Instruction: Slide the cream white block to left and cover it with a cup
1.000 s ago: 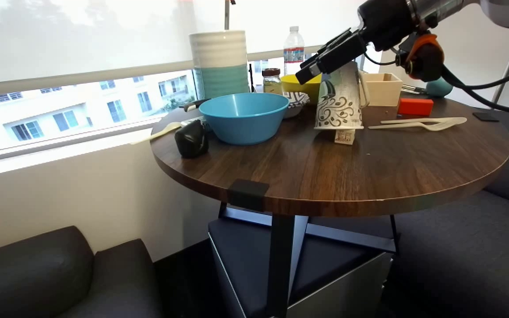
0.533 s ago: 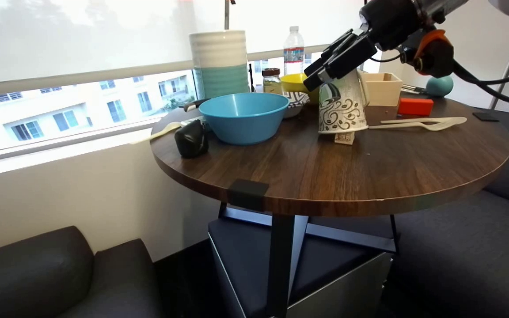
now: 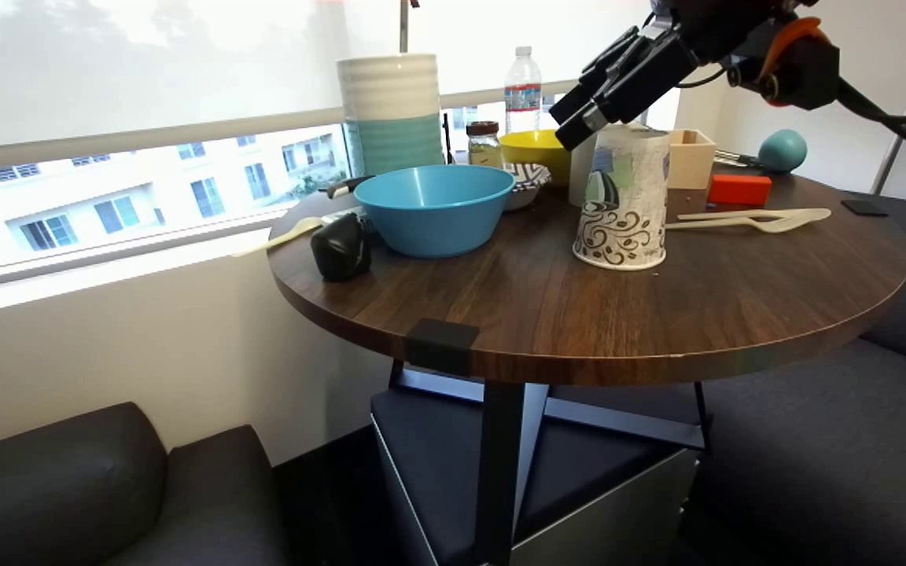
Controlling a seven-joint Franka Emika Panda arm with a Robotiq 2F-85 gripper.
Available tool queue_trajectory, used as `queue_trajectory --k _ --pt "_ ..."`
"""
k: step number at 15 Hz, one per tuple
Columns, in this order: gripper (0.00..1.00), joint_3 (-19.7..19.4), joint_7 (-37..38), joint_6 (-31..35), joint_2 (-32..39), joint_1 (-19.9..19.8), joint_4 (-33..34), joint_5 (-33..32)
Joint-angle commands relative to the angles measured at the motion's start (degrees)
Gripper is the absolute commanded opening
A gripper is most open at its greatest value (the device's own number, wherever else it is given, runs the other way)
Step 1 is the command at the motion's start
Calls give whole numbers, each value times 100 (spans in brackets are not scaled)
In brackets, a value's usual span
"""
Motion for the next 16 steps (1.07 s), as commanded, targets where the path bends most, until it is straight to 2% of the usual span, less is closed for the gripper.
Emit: queue_trajectory --k 1,2,4,6,7,9,11,16 --pt "100 1126 832 -294 165 -1171 23 -248" --pt "100 1538 1176 -463 207 -1629 52 -342" --pt "100 2244 2098 -929 315 -2509 212 -1024" --pt "100 2972 2997 -1771 -14 -3374 327 -1693" --pt "100 3057 3406 -2099 -186 -3451 409 -2035" --pt "100 3143 3820 -2715 -384 -3501 663 -2303" --pt "100 3129 4055 -3133 -509 -3400 894 -2379" --pt "100 3297 4564 -4532 -684 -3566 1380 -2627"
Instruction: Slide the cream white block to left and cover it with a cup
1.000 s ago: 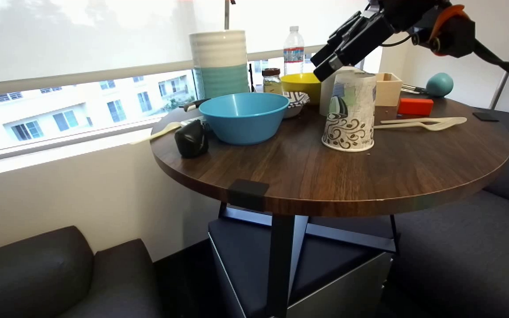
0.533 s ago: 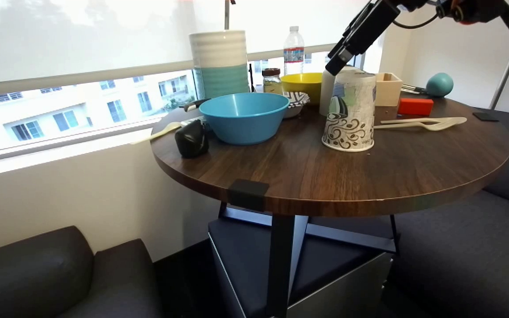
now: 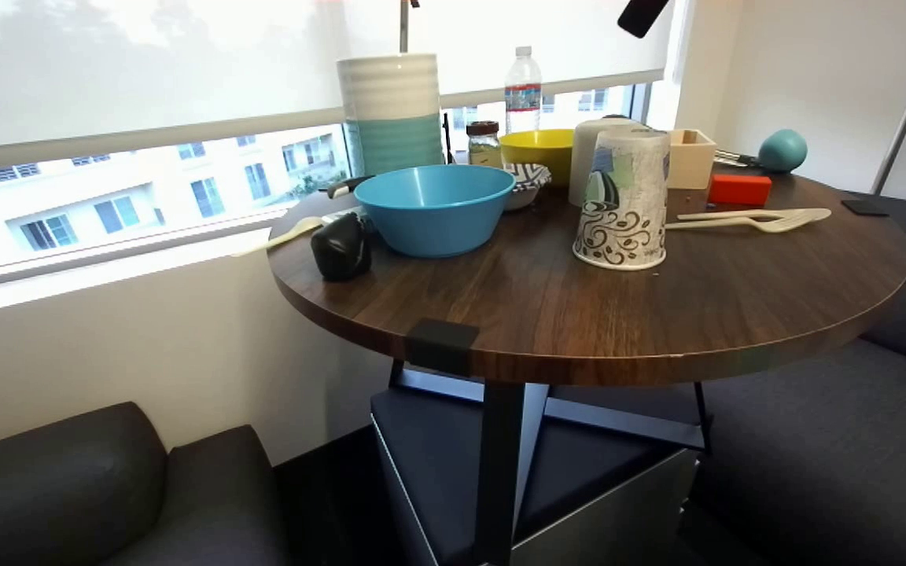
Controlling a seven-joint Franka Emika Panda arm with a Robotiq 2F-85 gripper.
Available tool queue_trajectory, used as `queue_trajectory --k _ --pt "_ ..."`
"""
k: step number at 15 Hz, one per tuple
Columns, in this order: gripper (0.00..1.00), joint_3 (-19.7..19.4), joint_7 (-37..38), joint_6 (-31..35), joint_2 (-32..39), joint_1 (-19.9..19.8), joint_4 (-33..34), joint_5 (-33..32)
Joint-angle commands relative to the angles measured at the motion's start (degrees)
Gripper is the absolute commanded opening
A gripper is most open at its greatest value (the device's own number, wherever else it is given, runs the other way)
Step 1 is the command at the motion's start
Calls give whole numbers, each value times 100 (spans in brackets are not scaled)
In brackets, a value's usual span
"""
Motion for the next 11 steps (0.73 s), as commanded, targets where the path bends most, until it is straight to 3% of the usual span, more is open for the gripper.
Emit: queue_trajectory --k 1,6,7,11 --pt "100 211 560 -1061 -67 -191 384 -347" --pt "100 382 764 -1930 -83 -257 690 -573" --pt "100 272 639 -1638 -65 -163 551 -387" --pt "100 299 644 -1789 -65 -170 611 -430"
